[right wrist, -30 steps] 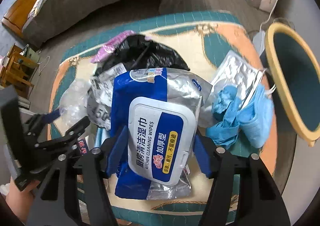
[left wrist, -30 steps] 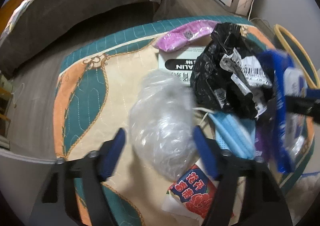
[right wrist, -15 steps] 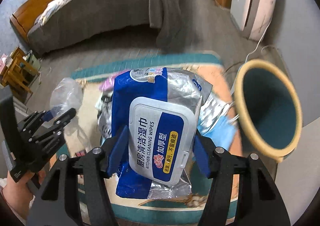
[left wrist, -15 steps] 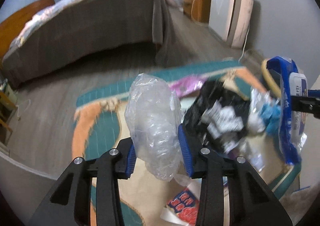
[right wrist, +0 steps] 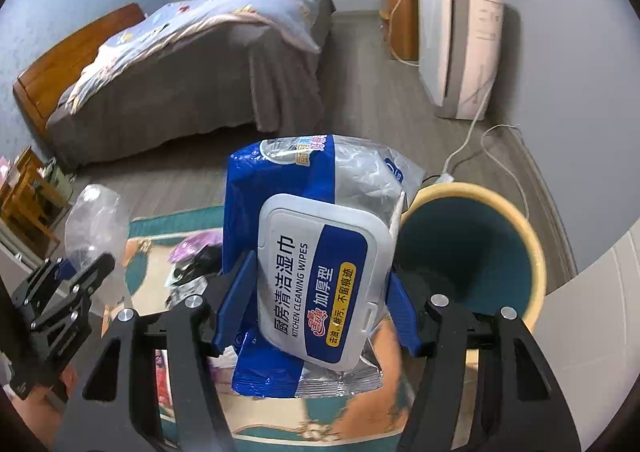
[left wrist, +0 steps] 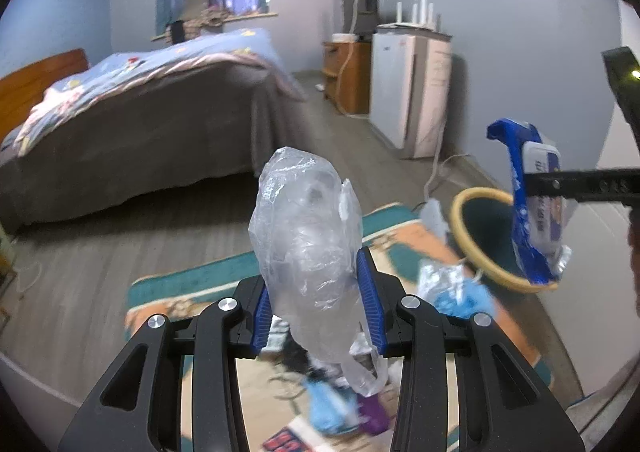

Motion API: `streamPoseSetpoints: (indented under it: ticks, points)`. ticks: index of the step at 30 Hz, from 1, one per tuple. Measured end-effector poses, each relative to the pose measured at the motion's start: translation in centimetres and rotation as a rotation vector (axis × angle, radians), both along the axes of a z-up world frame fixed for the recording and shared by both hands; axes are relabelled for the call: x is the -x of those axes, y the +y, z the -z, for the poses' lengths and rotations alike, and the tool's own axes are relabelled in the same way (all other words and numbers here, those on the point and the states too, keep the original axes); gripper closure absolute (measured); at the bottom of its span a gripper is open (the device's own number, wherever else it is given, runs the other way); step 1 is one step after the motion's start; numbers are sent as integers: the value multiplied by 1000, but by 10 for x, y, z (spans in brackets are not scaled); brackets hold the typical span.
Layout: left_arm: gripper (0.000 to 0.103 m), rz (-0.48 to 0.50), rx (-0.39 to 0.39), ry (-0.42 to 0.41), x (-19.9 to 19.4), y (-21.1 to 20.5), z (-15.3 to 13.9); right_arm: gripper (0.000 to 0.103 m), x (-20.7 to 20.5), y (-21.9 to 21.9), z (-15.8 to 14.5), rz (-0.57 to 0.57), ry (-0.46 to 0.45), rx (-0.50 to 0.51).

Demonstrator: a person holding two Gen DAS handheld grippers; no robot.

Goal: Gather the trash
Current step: 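Drop the wipes pack into the bin with the right tool while the left tool carries the bag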

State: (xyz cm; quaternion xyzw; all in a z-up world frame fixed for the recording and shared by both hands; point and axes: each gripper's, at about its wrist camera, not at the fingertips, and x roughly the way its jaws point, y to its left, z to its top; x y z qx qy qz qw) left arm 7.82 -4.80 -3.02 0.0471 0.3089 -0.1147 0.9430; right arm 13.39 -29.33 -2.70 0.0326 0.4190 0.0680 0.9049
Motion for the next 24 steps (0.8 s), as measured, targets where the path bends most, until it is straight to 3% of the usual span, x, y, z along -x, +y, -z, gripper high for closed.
streamPoseSetpoints:
  ticks: [11,24]
  points:
    - [63,184,-42,15,-1,-78,4,42,-11,-94,-2,146,-9,70]
    - [63,296,-4,136,-39,-162,15,42,-26,-165,44,267,107,46]
